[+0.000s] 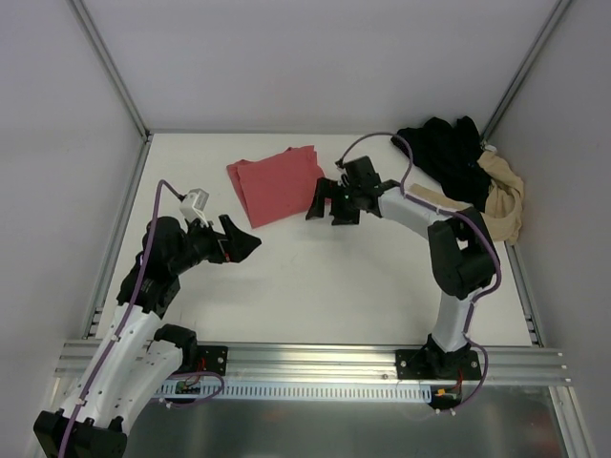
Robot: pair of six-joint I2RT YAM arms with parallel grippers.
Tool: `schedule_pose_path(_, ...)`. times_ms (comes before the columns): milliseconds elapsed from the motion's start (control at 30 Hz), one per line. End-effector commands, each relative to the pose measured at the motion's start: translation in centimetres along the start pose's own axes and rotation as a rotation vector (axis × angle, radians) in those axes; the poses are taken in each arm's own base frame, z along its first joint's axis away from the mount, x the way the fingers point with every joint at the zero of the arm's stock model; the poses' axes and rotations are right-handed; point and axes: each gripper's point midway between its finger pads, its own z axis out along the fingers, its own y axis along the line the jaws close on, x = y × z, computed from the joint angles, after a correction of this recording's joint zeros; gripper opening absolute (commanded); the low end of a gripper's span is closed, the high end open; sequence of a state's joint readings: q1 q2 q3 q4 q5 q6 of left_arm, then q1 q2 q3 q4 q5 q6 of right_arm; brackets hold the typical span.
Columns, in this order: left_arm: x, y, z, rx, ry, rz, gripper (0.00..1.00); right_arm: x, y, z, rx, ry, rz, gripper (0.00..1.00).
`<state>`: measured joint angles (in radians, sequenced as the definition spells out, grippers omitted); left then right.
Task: Fold and stack the t-shirts
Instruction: Fold the long partially folded tshirt into a neat square
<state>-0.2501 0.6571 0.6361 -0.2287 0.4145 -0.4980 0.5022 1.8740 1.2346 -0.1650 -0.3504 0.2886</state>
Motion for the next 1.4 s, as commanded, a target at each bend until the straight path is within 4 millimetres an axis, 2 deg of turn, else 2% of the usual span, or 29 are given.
schedule_pose_path(0,0.3,-1.0,0.0,0.074,-0.012,0.056,0.99,-5.5,4.8,-2.1,-0.074,-0.103,-0.160,0.99)
schedule_pose_path(67,0.2,-1.3,0.0,0.100,-0.025,0.079,0.99,-6.6,5.7,-2.1,-0.092,-0.101,-0.217,0.99)
schedule_pose_path(100,0.5,-1.2,0.0,0.107,-0.021,0.087,0.99,-7.8,6.7,-1.8,-0.112,-0.116,-0.283,0.99)
schedule_pose_path(133,0.4,-1.3,0.0,0.119,-0.029,0.107,0.99,-7.9,6.6,-1.7,-0.100,-0.098,-0.309,0.99)
schedule_pose_path(167,0.6,-1.3,0.1,0.122,-0.028,0.112,0.99,-9.1,7.2,-1.2,-0.098,-0.104,-0.345,0.99)
schedule_pose_path(200,0.7,-1.2,0.1,0.124,-0.025,0.117,0.99,-9.3,7.0,-0.8,-0.082,-0.096,-0.400,0.99)
schedule_pose_path(267,0.6,-1.5,0.2,0.138,-0.025,0.113,0.99,-9.3,6.4,-0.1,-0.060,-0.053,-0.414,0.99)
schedule_pose_path(300,0.5,-1.5,0.2,0.137,-0.025,0.107,0.99,-10.0,6.4,0.9,-0.053,-0.050,-0.427,0.99)
schedule_pose_path(500,0.1,-2.1,0.0,0.158,-0.042,0.116,0.99,-11.3,5.8,4.0,-0.042,-0.022,-0.453,0.99)
schedule_pose_path(733,0.7,-2.1,-0.2,0.171,-0.044,0.120,0.99,-13.0,5.2,6.1,-0.060,-0.032,-0.435,1.00)
schedule_pose_path(867,1.0,-1.9,0.0,0.171,-0.039,0.110,0.99,-13.6,3.8,6.9,-0.045,-0.034,-0.390,1.00)
schedule_pose_path(1033,0.8,-2.0,0.0,0.172,-0.044,0.113,0.99,-11.5,1.1,7.1,0.050,0.042,-0.291,0.99)
schedule_pose_path(1067,0.7,-2.1,-0.1,0.171,-0.046,0.115,0.99,-10.4,0.0,7.0,0.076,0.069,-0.263,0.99)
schedule_pose_path(1167,0.7,-2.2,-0.3,0.171,-0.045,0.119,0.99,-8.4,-1.4,6.7,0.100,0.117,-0.213,0.99)
schedule_pose_path(1367,0.7,-2.2,-1.0,0.157,-0.053,0.125,0.99,-6.3,-2.7,6.9,0.109,0.176,-0.131,0.99)
